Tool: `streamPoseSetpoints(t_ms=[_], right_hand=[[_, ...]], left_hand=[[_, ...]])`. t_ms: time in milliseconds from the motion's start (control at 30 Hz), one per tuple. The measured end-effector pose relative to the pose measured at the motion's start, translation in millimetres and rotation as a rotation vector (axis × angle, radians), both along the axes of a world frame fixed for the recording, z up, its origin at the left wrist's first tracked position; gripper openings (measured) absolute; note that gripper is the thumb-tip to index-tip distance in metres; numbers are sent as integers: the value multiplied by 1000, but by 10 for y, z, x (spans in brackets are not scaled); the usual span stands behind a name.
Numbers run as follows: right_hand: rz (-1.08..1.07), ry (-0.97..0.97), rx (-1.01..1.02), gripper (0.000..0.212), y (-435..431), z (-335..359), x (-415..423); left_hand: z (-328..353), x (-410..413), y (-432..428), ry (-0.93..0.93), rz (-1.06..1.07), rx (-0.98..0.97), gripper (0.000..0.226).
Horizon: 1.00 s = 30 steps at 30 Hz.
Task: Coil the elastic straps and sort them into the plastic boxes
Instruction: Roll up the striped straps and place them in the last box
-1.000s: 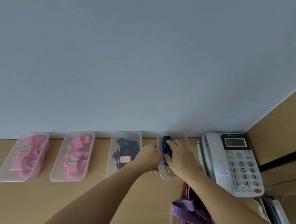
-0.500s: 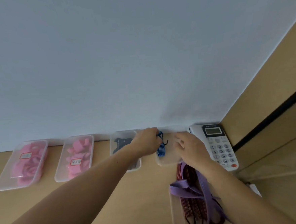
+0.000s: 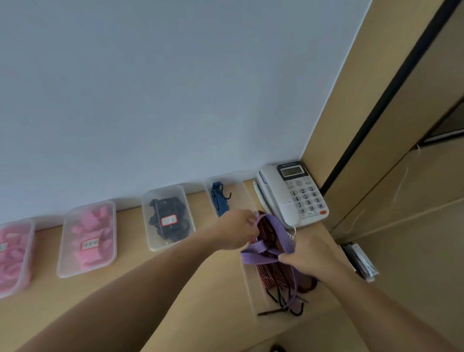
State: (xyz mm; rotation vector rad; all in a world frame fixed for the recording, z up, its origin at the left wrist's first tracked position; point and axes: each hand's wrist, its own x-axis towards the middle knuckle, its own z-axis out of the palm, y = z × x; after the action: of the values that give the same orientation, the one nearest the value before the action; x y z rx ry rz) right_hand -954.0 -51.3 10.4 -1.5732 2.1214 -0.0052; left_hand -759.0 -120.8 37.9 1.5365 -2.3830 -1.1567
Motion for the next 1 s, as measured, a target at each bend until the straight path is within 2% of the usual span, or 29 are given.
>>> streamPoseSetpoints(t_ms=[100, 200, 267, 367, 400, 533, 667, 800, 900, 967, 1000], right_hand=[[-33, -43, 72, 36, -30, -127, -22], [-15, -109, 66, 35, -90, -168, -62], [-61, -221, 49, 40, -133, -125, -85], [-143, -460, -17, 17, -244, 78, -117], [-157, -528, -46, 18, -293, 188, -127], [-202, -834, -128, 24, -485, 638, -130], [-185, -998, -135, 28, -563, 938, -113], [-170, -1024, -253, 10, -535, 1101, -194], [-125, -1067, -401, 29, -420, 1210, -211], [-64, -1205, -380, 39, -301, 1272, -183], [-36, -1267, -364, 35, -251, 1289, -171]], left_hand=[[83, -79, 64, -14, -3, -6, 28], [122, -183, 123, -64, 23, 34, 20], [152, -275, 169, -106, 39, 64, 25], [228, -379, 238, -152, 17, 126, 27], [247, -403, 258, -135, 23, 177, 26], [384, -493, 328, 71, 112, 382, 25], [668, -487, 361, 307, 117, 484, 4], [1048, -426, 286, 535, 176, 479, 21], [1331, -370, 187, 699, 237, 463, 24], [1479, -348, 116, 780, 295, 441, 23], [1540, -346, 77, 821, 339, 424, 22]])
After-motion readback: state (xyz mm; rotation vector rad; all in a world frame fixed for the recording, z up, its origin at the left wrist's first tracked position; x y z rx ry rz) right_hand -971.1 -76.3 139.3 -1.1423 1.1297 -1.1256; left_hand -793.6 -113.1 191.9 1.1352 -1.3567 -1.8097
